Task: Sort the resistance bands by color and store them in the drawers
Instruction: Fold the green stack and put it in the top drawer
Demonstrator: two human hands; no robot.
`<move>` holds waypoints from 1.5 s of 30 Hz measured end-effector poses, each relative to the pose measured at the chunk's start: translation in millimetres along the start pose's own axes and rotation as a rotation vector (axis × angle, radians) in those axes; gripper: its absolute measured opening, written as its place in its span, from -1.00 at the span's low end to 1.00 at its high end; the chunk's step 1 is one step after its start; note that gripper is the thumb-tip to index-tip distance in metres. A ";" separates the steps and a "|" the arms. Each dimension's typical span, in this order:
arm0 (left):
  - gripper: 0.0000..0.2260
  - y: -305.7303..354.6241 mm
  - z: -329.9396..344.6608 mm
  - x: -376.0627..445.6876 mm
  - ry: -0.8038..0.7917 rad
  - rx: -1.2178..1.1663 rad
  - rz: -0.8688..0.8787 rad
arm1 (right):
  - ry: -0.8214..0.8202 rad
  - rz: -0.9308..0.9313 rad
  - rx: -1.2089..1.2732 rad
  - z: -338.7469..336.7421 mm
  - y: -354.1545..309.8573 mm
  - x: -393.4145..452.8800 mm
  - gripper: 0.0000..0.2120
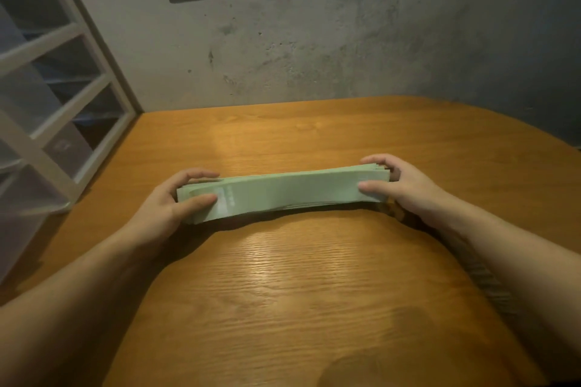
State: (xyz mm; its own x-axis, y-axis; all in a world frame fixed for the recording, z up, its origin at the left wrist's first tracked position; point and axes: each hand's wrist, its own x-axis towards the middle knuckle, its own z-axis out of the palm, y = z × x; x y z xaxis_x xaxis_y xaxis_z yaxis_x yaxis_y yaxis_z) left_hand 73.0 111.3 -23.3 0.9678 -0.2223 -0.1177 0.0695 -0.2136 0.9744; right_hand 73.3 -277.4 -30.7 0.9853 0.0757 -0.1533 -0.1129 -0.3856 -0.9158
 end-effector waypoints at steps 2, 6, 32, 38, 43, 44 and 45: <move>-0.59 2.0 3.7 2.0 -0.015 -0.056 -0.038 | 0.042 0.027 0.052 1.3 -2.8 0.2 -0.46; -0.61 4.4 14.5 9.2 -0.007 -0.140 -0.159 | 0.111 0.124 0.103 0.4 -10.3 6.5 -0.33; -0.76 0.0 18.2 19.0 0.068 -0.351 -0.288 | 0.078 -0.096 -0.856 106.9 -160.8 35.3 -0.17; -0.71 -3.9 10.4 18.3 0.018 -0.421 -0.271 | 0.001 -0.178 -0.910 150.6 -159.5 41.4 -0.19; -0.68 -3.4 9.6 18.8 0.004 -0.450 -0.263 | 0.048 -0.257 -0.866 162.3 -162.8 41.2 -0.21; -0.68 -3.5 9.9 18.8 0.004 -0.455 -0.265 | 0.062 -0.280 -0.866 164.8 -163.5 40.5 -0.21; -0.68 -3.4 10.0 18.5 0.005 -0.462 -0.264 | 0.069 -0.306 -0.870 169.2 -163.2 39.2 -0.20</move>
State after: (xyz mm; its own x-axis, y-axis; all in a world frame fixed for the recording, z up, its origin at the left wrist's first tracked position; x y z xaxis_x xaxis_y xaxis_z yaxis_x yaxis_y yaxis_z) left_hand 88.3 98.4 -30.7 0.9041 -0.2129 -0.3706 0.4090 0.1794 0.8947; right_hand 108.6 -56.0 49.9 0.9648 0.2440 0.0977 0.2625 -0.9150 -0.3065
